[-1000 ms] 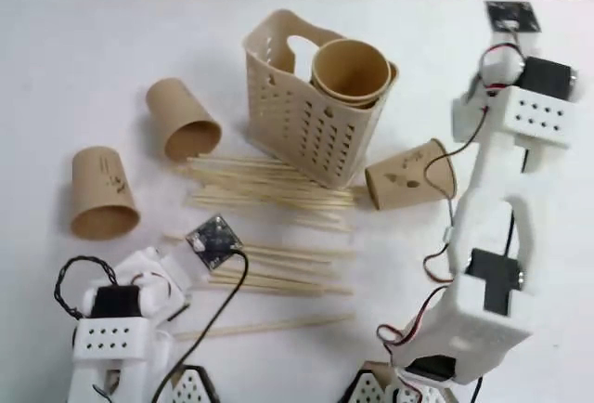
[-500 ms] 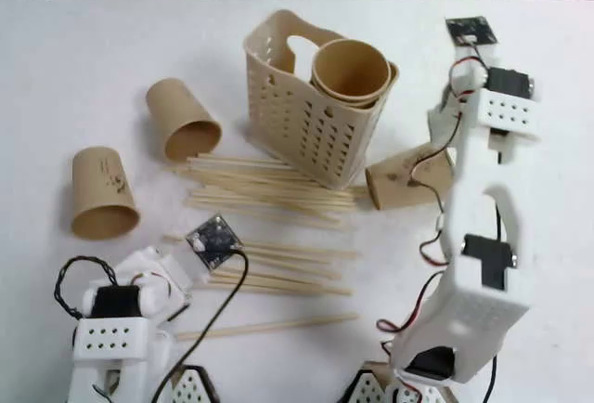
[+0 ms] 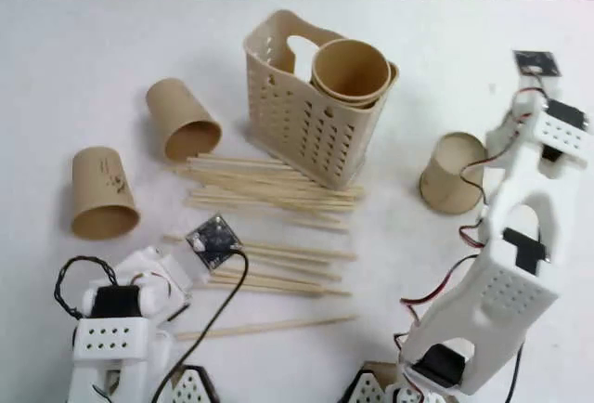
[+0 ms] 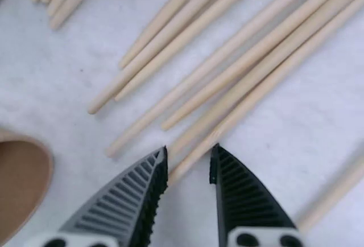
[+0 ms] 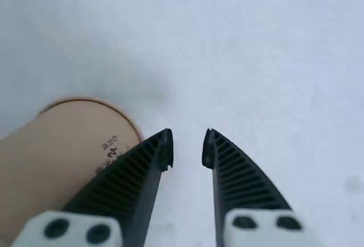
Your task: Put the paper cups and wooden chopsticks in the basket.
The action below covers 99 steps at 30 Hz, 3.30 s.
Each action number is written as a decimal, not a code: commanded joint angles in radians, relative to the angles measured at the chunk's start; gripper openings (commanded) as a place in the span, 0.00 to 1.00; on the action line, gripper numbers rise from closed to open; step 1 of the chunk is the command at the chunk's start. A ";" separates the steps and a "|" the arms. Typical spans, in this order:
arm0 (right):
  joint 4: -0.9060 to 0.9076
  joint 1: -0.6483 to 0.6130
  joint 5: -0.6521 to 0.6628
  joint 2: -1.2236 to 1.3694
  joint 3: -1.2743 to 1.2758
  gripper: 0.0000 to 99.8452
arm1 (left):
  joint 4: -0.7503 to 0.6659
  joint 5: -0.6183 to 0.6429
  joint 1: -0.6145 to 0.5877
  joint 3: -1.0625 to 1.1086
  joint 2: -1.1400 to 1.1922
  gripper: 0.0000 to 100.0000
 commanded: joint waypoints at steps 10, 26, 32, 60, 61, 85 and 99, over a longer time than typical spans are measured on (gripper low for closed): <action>0.489 -0.142 -0.078 -0.186 -0.459 0.11 | -0.020 0.011 -0.018 0.003 0.008 0.15; 0.467 -0.266 -0.018 -0.130 -0.368 0.11 | -0.020 0.011 -0.021 0.003 0.008 0.15; 0.397 -0.151 0.092 0.012 -0.374 0.11 | -0.020 0.011 -0.021 0.003 0.008 0.15; 0.489 0.145 0.149 -0.048 -0.753 0.11 | -0.020 0.011 -0.018 0.003 0.008 0.15; 0.530 0.119 0.150 -0.047 -0.753 0.11 | -0.020 0.011 -0.018 0.003 0.008 0.15; 0.318 -0.071 0.491 -0.139 -0.130 0.29 | -0.020 0.011 -0.018 0.003 0.008 0.15; -0.025 0.012 0.585 -0.130 0.080 0.29 | -0.020 0.011 -0.019 0.003 0.008 0.15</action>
